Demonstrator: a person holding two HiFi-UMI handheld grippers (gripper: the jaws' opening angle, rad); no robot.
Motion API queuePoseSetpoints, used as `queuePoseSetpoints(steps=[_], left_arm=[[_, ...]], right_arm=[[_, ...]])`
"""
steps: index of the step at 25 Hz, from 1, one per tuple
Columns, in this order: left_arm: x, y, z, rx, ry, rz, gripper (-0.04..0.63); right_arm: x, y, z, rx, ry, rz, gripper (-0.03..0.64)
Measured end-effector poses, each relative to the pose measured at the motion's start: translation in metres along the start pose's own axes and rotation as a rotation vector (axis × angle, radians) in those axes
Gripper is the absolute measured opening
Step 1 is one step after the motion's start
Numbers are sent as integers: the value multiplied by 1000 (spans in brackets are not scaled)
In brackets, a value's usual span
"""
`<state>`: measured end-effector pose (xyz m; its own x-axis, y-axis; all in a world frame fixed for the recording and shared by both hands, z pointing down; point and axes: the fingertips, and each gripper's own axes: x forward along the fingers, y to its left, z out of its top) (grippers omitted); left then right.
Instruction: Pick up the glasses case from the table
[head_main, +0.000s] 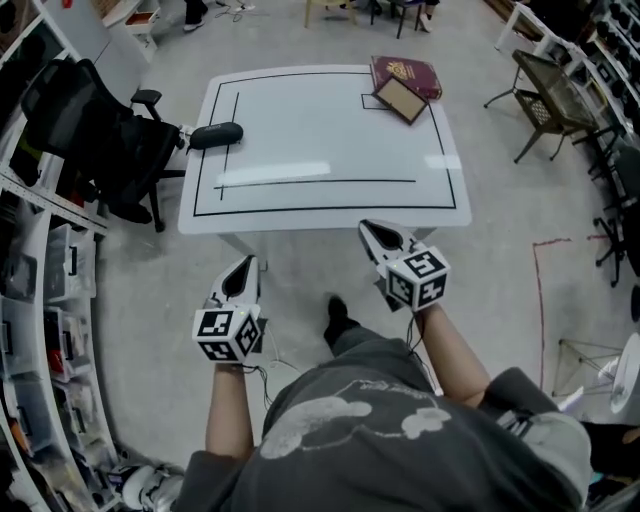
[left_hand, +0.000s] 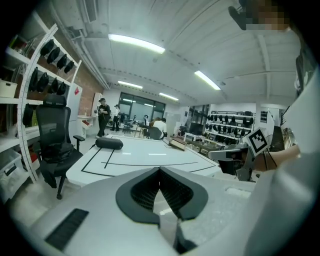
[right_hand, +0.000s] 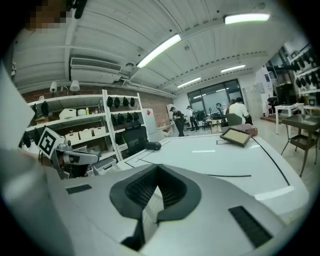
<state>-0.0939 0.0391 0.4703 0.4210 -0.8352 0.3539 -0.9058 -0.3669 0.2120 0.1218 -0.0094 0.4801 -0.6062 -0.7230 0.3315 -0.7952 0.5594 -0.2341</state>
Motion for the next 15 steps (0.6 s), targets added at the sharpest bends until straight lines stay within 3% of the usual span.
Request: queuePoseSetpoints(steps=[5, 15], left_arm=[[51, 10, 36, 6, -20, 25, 3], [100, 18, 58, 40, -11, 86, 2]], right_arm=[[41, -39, 34, 2, -9, 31, 0], [85, -78, 51, -2, 6, 113, 0]])
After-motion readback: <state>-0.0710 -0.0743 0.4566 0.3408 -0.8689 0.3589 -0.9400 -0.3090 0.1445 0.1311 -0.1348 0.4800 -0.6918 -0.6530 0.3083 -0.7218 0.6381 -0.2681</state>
